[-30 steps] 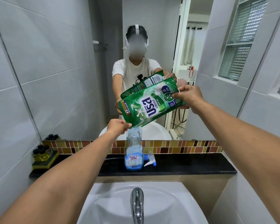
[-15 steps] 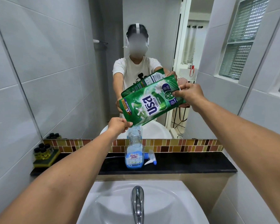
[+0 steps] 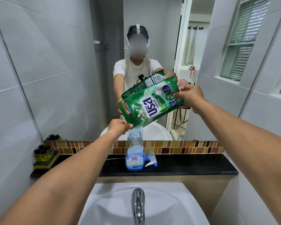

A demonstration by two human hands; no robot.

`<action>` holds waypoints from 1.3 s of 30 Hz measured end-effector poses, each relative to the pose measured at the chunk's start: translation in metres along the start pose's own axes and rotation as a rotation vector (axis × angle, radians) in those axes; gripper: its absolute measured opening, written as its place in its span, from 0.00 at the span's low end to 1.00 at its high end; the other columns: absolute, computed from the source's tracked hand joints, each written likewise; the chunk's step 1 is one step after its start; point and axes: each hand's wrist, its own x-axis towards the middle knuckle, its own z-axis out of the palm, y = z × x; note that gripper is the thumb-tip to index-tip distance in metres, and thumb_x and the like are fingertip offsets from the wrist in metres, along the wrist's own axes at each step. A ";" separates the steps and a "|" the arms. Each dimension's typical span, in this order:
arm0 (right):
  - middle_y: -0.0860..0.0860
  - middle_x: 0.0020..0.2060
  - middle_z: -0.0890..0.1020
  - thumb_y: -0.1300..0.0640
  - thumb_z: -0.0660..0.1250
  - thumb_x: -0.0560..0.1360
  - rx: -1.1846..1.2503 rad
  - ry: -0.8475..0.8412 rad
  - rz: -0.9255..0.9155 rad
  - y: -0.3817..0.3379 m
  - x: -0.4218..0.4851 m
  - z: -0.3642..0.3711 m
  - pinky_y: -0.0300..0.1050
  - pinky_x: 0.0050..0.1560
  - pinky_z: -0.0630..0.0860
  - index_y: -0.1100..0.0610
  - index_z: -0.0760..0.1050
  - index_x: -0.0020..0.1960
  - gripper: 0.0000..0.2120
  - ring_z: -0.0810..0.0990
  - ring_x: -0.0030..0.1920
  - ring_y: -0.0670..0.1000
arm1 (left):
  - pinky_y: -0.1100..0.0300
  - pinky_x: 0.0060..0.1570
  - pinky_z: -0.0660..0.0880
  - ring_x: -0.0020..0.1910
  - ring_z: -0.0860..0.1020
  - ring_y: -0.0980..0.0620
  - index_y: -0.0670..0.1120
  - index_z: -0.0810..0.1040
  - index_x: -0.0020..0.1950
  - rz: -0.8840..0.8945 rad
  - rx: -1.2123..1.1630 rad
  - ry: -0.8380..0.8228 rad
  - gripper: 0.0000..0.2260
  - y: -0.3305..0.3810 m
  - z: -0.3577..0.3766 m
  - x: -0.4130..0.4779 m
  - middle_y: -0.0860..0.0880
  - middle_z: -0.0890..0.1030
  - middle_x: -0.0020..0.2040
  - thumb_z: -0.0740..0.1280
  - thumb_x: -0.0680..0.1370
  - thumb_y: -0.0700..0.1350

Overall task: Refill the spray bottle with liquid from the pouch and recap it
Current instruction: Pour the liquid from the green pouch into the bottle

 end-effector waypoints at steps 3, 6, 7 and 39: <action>0.54 0.47 0.85 0.61 0.76 0.71 0.008 -0.002 0.004 0.000 0.000 0.000 0.53 0.43 0.84 0.53 0.74 0.41 0.10 0.86 0.46 0.55 | 0.58 0.40 0.75 0.39 0.76 0.49 0.43 0.77 0.33 0.001 0.001 -0.002 0.12 0.000 0.000 0.000 0.47 0.81 0.37 0.76 0.74 0.40; 0.54 0.47 0.85 0.61 0.76 0.71 0.006 -0.001 0.006 0.000 0.000 0.000 0.54 0.44 0.84 0.53 0.75 0.41 0.10 0.86 0.46 0.55 | 0.58 0.39 0.75 0.39 0.76 0.49 0.43 0.77 0.32 -0.004 0.003 0.002 0.13 -0.001 0.000 0.000 0.46 0.82 0.38 0.76 0.74 0.39; 0.54 0.47 0.85 0.61 0.76 0.71 0.007 0.000 0.006 0.000 0.001 0.000 0.54 0.44 0.84 0.54 0.75 0.42 0.10 0.86 0.46 0.54 | 0.58 0.39 0.75 0.39 0.76 0.49 0.43 0.77 0.32 -0.005 0.004 0.003 0.13 -0.001 0.000 0.000 0.46 0.81 0.38 0.76 0.74 0.39; 0.55 0.46 0.86 0.60 0.77 0.70 -0.029 0.014 -0.016 0.000 0.002 0.000 0.60 0.48 0.84 0.54 0.76 0.40 0.09 0.86 0.46 0.57 | 0.59 0.39 0.76 0.39 0.76 0.49 0.42 0.78 0.33 -0.007 -0.002 0.005 0.11 0.001 0.001 0.000 0.47 0.81 0.37 0.76 0.73 0.39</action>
